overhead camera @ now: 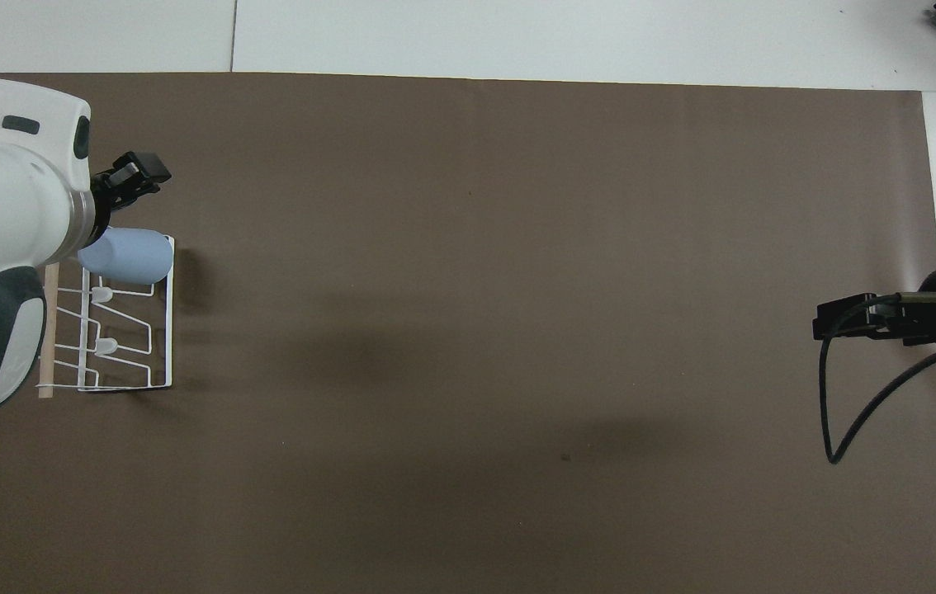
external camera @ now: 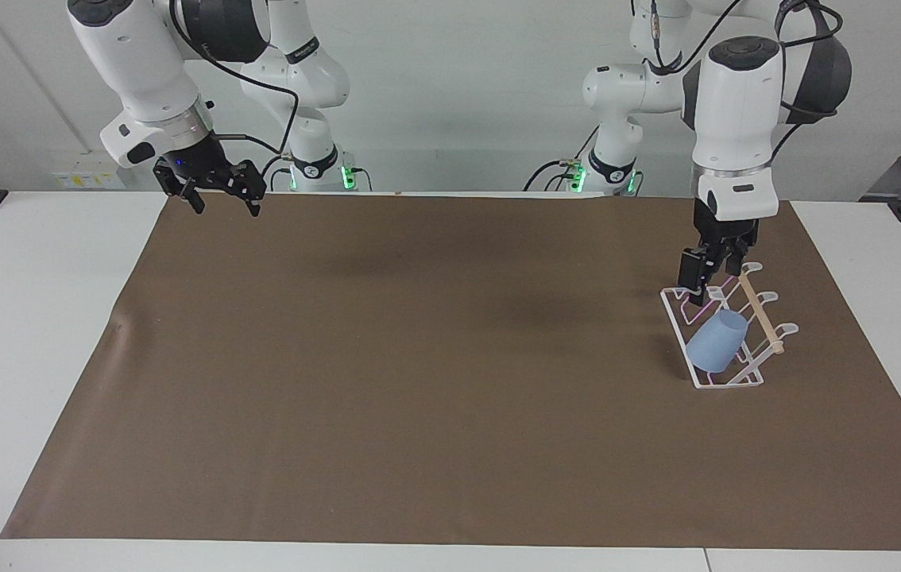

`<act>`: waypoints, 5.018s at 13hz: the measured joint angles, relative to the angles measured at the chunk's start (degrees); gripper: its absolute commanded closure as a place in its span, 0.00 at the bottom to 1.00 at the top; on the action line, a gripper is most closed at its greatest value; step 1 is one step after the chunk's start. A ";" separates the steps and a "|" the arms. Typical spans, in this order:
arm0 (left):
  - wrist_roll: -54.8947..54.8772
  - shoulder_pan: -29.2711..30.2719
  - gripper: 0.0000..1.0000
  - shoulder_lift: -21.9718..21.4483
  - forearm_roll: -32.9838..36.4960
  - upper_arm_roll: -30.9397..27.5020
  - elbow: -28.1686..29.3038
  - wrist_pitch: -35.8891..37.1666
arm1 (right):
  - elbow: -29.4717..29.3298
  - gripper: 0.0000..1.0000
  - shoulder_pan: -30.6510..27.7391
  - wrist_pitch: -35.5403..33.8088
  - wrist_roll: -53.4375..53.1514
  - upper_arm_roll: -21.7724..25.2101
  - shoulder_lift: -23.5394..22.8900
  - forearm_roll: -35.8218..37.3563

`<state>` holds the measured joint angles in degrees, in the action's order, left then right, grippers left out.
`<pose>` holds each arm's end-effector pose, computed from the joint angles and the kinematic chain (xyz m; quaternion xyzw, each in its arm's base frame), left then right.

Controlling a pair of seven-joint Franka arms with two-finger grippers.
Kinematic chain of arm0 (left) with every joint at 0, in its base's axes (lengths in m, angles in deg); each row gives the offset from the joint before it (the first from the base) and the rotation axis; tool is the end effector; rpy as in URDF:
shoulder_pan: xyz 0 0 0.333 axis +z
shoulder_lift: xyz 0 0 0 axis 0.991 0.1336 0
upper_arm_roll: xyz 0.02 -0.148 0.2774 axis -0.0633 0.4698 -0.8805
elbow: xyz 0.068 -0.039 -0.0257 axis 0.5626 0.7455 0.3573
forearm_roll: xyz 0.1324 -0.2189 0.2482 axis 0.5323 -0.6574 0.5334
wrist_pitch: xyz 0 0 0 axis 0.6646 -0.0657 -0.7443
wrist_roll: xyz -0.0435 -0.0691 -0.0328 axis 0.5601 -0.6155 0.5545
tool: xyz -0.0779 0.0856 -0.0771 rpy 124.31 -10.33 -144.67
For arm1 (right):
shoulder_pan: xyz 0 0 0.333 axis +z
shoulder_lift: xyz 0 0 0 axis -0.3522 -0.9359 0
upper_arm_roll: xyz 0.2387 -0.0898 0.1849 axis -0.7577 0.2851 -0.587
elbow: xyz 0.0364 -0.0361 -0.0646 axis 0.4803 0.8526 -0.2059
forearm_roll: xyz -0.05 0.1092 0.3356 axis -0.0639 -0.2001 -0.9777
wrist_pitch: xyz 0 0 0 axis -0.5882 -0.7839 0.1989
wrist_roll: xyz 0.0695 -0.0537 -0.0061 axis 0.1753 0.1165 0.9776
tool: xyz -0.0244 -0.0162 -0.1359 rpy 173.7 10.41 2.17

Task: Hang cup on cup holder

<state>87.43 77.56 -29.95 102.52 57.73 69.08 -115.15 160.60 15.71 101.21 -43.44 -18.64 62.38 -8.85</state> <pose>0.5415 -0.1088 0.5436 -0.9512 -0.2469 -0.1795 0.0457 0.4696 -0.0029 0.5538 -0.9987 0.0401 0.0306 0.0075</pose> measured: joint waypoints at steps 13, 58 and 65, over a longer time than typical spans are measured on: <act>-41.85 6.92 0.00 -2.19 -12.59 -0.40 -7.07 22.54 | 0.00 0.00 0.00 0.00 0.00 0.00 0.00 0.00; -49.60 9.57 0.00 -3.72 -19.64 -0.73 -7.85 27.14 | 0.00 0.00 0.00 0.00 0.00 0.00 0.00 0.00; -49.61 9.58 0.00 -4.26 -19.64 -0.14 -9.08 30.08 | 0.00 0.00 0.00 0.00 0.00 0.00 0.00 0.00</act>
<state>37.82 87.14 -34.21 82.88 57.59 59.99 -85.08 160.60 15.71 101.21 -43.44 -18.64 62.38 -8.85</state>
